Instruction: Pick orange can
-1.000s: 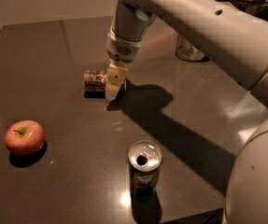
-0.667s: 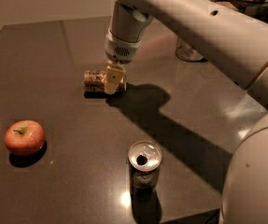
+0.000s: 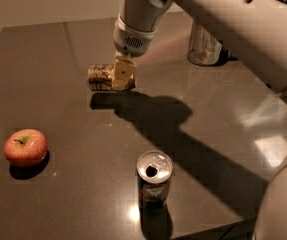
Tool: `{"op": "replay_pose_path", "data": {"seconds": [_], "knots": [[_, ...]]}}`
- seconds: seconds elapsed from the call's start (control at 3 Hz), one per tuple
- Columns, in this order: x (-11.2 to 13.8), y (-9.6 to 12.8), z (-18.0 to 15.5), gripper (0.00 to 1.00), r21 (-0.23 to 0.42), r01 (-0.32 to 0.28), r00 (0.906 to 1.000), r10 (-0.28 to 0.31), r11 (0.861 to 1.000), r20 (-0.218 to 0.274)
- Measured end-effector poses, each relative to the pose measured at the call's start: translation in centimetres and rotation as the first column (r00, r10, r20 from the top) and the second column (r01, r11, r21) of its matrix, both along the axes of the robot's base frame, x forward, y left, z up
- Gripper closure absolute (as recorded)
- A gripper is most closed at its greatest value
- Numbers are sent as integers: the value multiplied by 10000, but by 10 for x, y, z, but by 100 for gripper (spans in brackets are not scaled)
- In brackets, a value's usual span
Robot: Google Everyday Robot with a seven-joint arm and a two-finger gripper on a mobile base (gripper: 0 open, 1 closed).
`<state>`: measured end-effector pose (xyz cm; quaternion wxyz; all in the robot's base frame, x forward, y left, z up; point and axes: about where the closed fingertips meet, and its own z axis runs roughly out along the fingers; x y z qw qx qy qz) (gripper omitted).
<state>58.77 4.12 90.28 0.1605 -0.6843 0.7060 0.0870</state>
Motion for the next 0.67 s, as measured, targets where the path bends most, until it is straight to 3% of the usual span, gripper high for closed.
{"op": "replay_pose_path", "data": {"seconds": [0.33,0.67], "knots": [[-7,-7,43,100,123,-323,9976,315,9994,617],[-11,-14,76,100,202,-566,9926,541,9982,1085]]}}
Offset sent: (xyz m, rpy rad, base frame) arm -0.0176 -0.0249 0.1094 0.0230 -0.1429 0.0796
